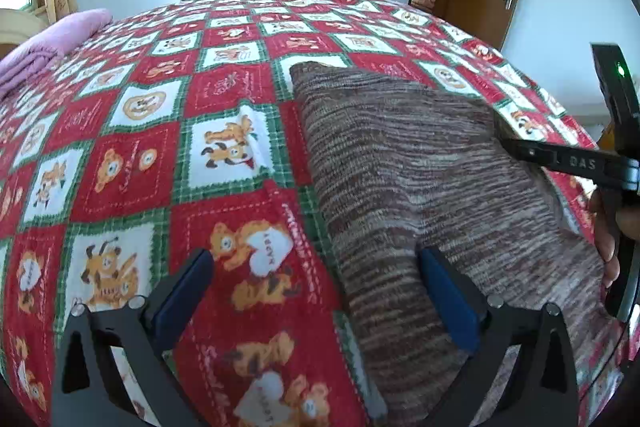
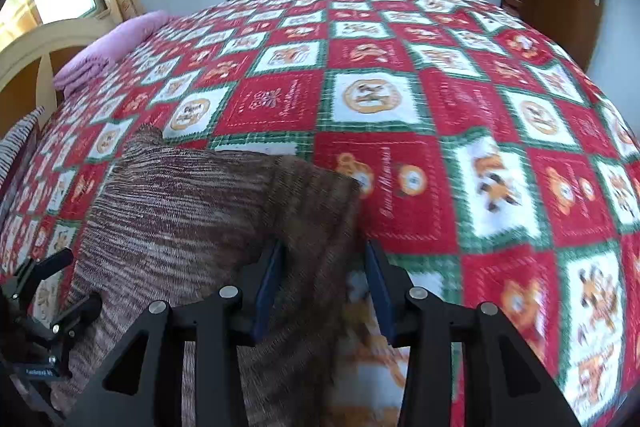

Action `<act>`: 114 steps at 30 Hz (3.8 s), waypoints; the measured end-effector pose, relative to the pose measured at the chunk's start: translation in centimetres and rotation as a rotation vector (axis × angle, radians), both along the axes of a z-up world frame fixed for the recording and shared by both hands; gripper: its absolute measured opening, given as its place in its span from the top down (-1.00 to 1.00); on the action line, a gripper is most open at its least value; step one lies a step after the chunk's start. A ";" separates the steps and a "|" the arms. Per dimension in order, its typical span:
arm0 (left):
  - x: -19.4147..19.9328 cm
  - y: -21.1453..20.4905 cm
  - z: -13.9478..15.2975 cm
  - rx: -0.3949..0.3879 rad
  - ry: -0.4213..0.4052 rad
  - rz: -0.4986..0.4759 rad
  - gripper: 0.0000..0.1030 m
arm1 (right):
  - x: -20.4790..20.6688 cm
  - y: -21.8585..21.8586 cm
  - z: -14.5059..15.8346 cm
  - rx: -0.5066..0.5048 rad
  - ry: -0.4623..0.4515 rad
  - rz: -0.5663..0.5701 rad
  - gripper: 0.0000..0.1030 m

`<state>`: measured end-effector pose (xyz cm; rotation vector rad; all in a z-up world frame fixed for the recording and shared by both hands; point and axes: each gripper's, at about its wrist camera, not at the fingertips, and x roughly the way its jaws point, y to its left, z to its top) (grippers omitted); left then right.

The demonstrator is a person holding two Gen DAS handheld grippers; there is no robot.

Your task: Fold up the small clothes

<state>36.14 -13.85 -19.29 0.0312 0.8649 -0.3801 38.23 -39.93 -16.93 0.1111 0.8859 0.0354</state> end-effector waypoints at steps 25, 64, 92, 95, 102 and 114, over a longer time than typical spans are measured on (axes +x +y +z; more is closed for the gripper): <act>-3.5 1.1 -0.8 -0.119 0.084 -0.050 -1.00 | -9.7 -1.3 0.4 0.189 -0.064 -0.010 0.08; -4.5 -1.8 0.1 -0.075 0.054 -0.187 0.04 | 0.7 -1.1 -2.7 0.380 -0.015 0.031 0.61; -12.6 6.6 6.0 0.003 -0.033 -0.112 0.69 | -7.5 9.8 4.8 0.378 -0.141 0.196 0.64; -13.3 8.2 6.3 0.002 -0.041 -0.096 0.69 | -7.6 11.6 5.1 0.389 -0.141 0.229 0.64; -14.8 12.1 7.3 0.011 -0.073 -0.044 0.69 | -7.7 16.3 5.6 0.415 -0.139 0.309 0.64; -17.0 19.1 7.4 0.039 -0.086 0.087 0.69 | -6.9 25.7 5.3 0.412 -0.095 0.456 0.64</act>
